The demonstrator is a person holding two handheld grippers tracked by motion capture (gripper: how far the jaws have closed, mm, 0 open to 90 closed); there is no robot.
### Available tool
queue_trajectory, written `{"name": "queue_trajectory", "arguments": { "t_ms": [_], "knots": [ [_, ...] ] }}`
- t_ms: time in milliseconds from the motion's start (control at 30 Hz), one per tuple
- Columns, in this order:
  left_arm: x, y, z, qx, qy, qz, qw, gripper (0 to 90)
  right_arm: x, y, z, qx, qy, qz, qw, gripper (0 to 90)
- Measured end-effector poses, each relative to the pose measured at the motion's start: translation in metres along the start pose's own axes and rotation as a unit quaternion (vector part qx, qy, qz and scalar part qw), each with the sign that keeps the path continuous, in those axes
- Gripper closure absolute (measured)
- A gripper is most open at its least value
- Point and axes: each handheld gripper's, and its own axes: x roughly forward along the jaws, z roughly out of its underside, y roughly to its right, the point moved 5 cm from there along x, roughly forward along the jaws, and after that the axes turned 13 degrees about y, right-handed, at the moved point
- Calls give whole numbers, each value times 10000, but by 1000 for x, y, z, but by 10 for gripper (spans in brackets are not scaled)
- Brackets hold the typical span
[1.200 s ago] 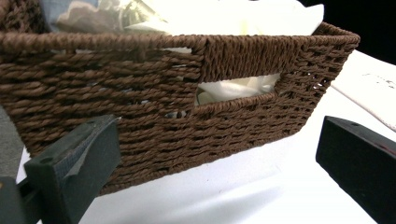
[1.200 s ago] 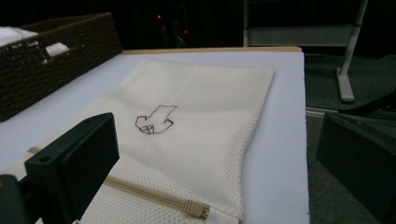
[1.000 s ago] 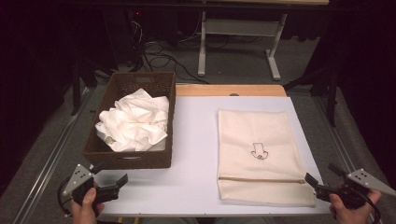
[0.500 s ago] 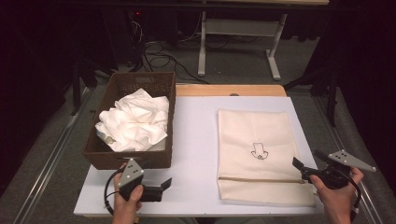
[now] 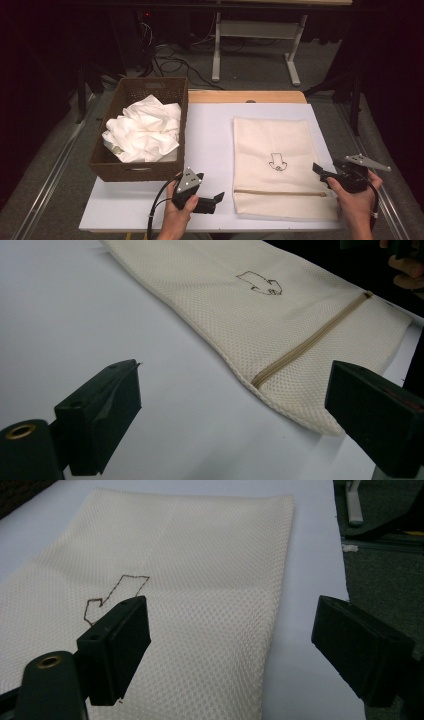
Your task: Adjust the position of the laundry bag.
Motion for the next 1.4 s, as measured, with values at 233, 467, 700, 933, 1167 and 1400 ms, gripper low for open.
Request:
{"name": "queue_trajectory", "arguments": {
  "t_ms": [233, 467, 700, 933, 1167, 1400],
  "knots": [
    [11, 5, 4, -94, -107, 22, 9999, 109, 4, -2, 2, -25, -85, -41, 10000, 192],
    [30, 16, 14, -276, -486, 159, 9983, 148, 17, 3, 9, 39, -381, 177, 9991, 236],
    [47, 31, 21, -387, -849, 389, 9949, 163, 26, 8, 18, 169, -690, 462, 9964, 378],
    [61, 47, 33, -388, -1370, 278, 9894, 231, 31, 16, 26, 392, -928, 521, 9935, 485],
    [63, 56, 34, -178, -1433, 119, 9894, 323, 31, 19, 29, 367, -944, 529, 9934, 547],
    [65, 60, 35, 599, -1663, -193, 9841, 563, 32, 7, 31, -132, -1009, 588, 9931, 703]
  ]
}}
